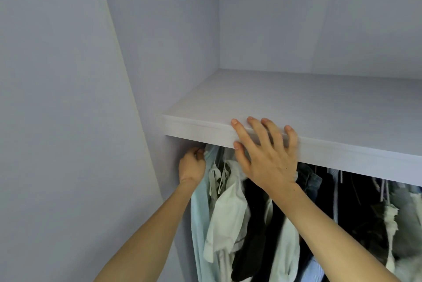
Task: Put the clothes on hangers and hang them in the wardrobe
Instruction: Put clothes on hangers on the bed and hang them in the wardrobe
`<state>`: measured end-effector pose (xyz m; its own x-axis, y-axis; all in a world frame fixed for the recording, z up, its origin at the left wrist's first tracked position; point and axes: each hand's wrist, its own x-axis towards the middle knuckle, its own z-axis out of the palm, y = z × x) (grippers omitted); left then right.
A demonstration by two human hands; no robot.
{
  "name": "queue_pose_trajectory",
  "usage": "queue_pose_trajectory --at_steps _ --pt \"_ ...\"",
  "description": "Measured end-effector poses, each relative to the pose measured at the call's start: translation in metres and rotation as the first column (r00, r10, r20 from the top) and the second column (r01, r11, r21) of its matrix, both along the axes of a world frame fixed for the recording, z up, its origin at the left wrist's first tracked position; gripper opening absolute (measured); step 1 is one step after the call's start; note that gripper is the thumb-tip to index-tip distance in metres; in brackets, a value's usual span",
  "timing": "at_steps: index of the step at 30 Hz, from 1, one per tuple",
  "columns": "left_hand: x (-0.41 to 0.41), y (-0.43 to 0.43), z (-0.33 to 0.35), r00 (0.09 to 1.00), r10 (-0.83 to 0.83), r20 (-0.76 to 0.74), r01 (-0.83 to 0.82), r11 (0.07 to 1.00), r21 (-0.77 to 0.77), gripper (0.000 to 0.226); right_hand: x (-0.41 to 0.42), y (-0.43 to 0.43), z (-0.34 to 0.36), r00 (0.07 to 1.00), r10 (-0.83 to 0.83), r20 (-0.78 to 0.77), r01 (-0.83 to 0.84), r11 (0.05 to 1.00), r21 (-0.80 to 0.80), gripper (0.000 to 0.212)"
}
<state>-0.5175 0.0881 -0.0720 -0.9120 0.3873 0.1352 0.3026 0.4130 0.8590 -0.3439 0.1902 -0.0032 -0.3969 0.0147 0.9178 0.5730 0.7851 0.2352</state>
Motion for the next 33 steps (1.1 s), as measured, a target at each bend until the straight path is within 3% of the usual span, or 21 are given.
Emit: queue_pose_trajectory --at_steps 11,16,20,22,25,27,29,33 --pt "0.041 -0.05 0.001 0.999 0.044 0.014 -0.045 0.997 0.063 0.019 0.001 -0.016 -0.002 1.0 0.025 -0.012 -0.027 0.985 -0.168 0.05" --pt "0.064 -0.107 -0.028 1.0 -0.002 -0.029 0.001 1.0 -0.024 0.018 0.008 -0.031 -0.004 0.997 0.035 0.062 -0.017 0.96 -0.279 0.063" --pt "0.087 -0.156 -0.048 0.999 0.027 -0.031 -0.03 0.995 -0.093 0.015 0.019 -0.048 -0.026 0.959 0.26 0.114 -0.208 0.916 -0.343 0.062" --pt "0.107 -0.179 -0.053 0.999 0.038 -0.005 -0.038 0.993 -0.114 0.015 0.025 -0.059 -0.049 0.888 0.445 0.114 -0.326 0.785 -0.527 0.055" --pt "0.15 -0.216 -0.06 0.998 0.055 0.005 -0.054 0.991 -0.124 0.016 0.033 -0.082 -0.084 0.749 0.662 0.015 -0.335 0.399 -0.854 0.054" --pt "0.187 -0.242 -0.061 0.997 0.078 -0.003 -0.078 0.984 -0.158 0.026 0.039 -0.1 -0.099 0.654 0.755 -0.032 -0.281 0.203 -0.938 0.062" --pt "0.228 -0.273 -0.062 0.99 0.134 -0.038 -0.139 0.971 -0.195 0.025 0.044 -0.124 -0.114 0.504 0.863 -0.024 -0.241 0.114 -0.964 0.066" --pt "0.315 -0.339 -0.067 0.946 0.293 -0.135 -0.318 0.92 -0.229 0.014 0.054 -0.192 -0.138 0.186 0.982 0.043 -0.245 0.088 -0.966 0.07"
